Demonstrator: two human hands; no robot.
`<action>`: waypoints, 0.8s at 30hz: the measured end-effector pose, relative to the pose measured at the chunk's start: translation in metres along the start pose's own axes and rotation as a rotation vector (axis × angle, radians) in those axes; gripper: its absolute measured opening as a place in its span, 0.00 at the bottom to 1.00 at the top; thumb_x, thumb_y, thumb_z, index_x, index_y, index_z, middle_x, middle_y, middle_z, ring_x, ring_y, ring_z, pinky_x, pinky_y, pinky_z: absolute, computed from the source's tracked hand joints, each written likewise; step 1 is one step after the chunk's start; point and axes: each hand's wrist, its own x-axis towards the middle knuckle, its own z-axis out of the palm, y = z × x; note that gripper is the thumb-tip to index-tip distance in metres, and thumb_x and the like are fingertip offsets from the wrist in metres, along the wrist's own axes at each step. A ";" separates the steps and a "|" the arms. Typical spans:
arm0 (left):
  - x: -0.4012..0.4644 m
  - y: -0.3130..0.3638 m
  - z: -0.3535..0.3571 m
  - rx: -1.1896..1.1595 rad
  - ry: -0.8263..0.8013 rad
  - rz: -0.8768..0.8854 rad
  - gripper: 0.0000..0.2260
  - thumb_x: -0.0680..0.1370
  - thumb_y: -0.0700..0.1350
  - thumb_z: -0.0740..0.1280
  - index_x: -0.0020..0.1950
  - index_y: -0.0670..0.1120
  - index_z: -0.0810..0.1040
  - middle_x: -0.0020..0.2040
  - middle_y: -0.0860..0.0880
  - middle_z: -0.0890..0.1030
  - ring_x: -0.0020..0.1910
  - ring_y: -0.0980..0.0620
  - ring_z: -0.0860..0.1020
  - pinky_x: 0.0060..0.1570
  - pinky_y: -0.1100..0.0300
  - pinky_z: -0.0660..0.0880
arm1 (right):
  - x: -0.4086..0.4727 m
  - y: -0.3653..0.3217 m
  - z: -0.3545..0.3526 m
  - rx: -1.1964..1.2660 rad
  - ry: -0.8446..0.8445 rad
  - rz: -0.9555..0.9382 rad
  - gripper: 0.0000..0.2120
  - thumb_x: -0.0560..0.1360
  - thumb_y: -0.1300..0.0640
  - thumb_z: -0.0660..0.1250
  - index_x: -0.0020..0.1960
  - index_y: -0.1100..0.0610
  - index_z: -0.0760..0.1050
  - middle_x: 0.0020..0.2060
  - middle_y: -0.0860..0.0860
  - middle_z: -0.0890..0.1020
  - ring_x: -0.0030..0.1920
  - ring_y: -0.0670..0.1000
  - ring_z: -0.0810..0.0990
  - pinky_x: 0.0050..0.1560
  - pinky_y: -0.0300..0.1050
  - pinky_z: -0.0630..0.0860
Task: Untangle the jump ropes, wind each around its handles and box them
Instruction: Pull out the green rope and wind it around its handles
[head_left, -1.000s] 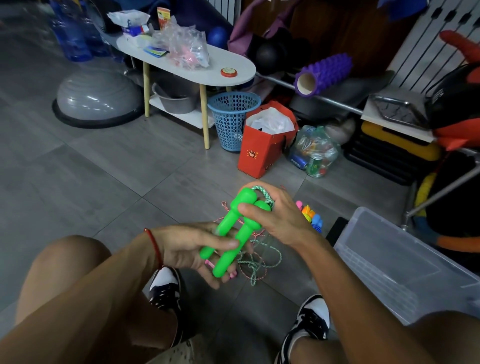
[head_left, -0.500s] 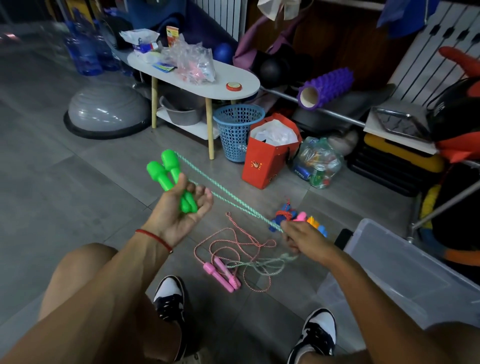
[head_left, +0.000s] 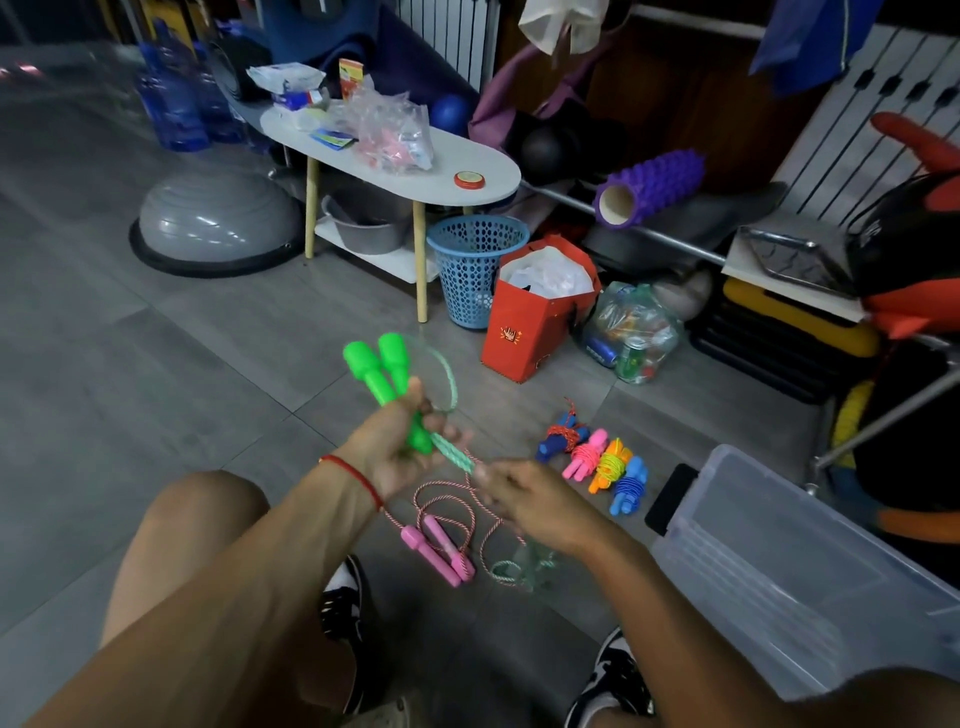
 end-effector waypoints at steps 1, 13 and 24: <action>0.003 0.008 -0.004 -0.021 0.060 0.062 0.18 0.84 0.53 0.59 0.37 0.47 0.67 0.25 0.50 0.65 0.24 0.53 0.66 0.33 0.55 0.77 | -0.006 0.010 -0.005 0.041 -0.023 0.052 0.20 0.83 0.41 0.57 0.38 0.50 0.74 0.31 0.48 0.73 0.32 0.47 0.72 0.38 0.46 0.70; 0.026 0.011 -0.047 1.068 0.322 0.236 0.15 0.80 0.52 0.68 0.43 0.41 0.75 0.40 0.38 0.78 0.37 0.41 0.78 0.39 0.48 0.79 | -0.035 0.031 -0.059 0.136 -0.037 0.108 0.17 0.85 0.51 0.58 0.43 0.58 0.76 0.27 0.47 0.67 0.30 0.47 0.68 0.38 0.43 0.69; -0.015 -0.044 0.002 0.796 -0.292 0.218 0.18 0.80 0.53 0.67 0.49 0.37 0.78 0.38 0.39 0.78 0.31 0.48 0.74 0.36 0.56 0.75 | -0.003 -0.009 -0.041 0.184 -0.138 0.090 0.16 0.82 0.50 0.64 0.44 0.60 0.81 0.26 0.48 0.71 0.28 0.45 0.66 0.30 0.37 0.64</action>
